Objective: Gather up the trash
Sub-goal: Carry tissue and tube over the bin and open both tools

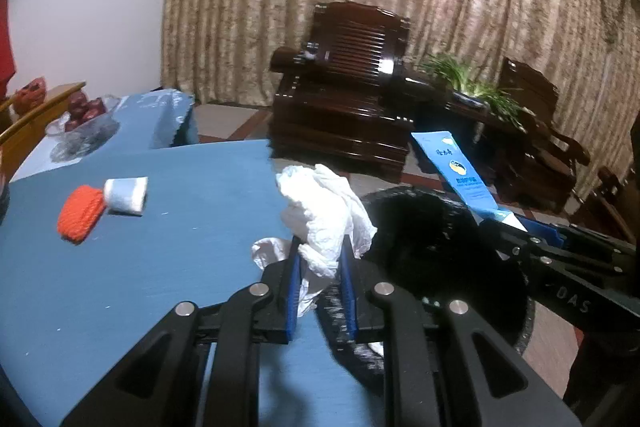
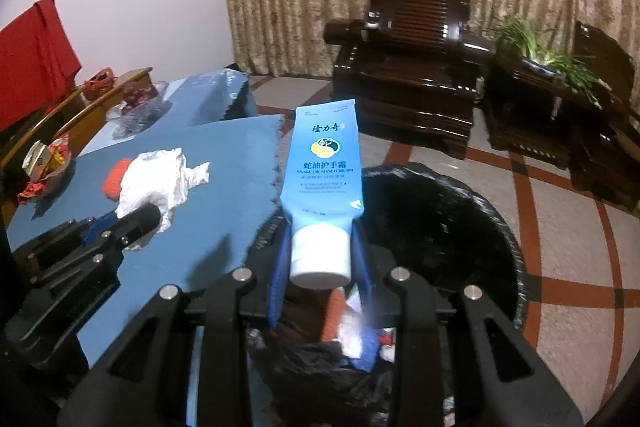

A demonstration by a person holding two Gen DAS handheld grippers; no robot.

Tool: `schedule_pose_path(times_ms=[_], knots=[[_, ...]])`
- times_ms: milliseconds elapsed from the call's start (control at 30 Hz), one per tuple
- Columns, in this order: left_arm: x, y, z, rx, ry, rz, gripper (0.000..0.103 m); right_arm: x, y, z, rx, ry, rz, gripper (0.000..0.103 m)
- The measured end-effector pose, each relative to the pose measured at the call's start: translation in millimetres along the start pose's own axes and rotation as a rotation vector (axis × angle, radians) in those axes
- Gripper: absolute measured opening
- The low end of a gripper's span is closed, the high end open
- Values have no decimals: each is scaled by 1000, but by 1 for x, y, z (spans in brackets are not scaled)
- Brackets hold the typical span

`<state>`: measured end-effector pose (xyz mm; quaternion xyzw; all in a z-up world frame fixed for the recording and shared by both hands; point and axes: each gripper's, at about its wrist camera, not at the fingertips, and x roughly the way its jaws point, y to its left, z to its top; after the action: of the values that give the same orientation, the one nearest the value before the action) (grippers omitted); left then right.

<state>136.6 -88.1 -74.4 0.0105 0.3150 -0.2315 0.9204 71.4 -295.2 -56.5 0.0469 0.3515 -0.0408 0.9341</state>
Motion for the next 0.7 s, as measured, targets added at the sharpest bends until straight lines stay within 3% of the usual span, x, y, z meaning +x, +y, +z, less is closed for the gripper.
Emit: schedule_pose_path(times_ms=[433,700], knots=[[27,-51,-1,66,35,-93,18,-2,-53,-24,46,40,-93,29],[64,-75,-10,93,103,-152,18,12,-79,-39,63,88,-130,29]])
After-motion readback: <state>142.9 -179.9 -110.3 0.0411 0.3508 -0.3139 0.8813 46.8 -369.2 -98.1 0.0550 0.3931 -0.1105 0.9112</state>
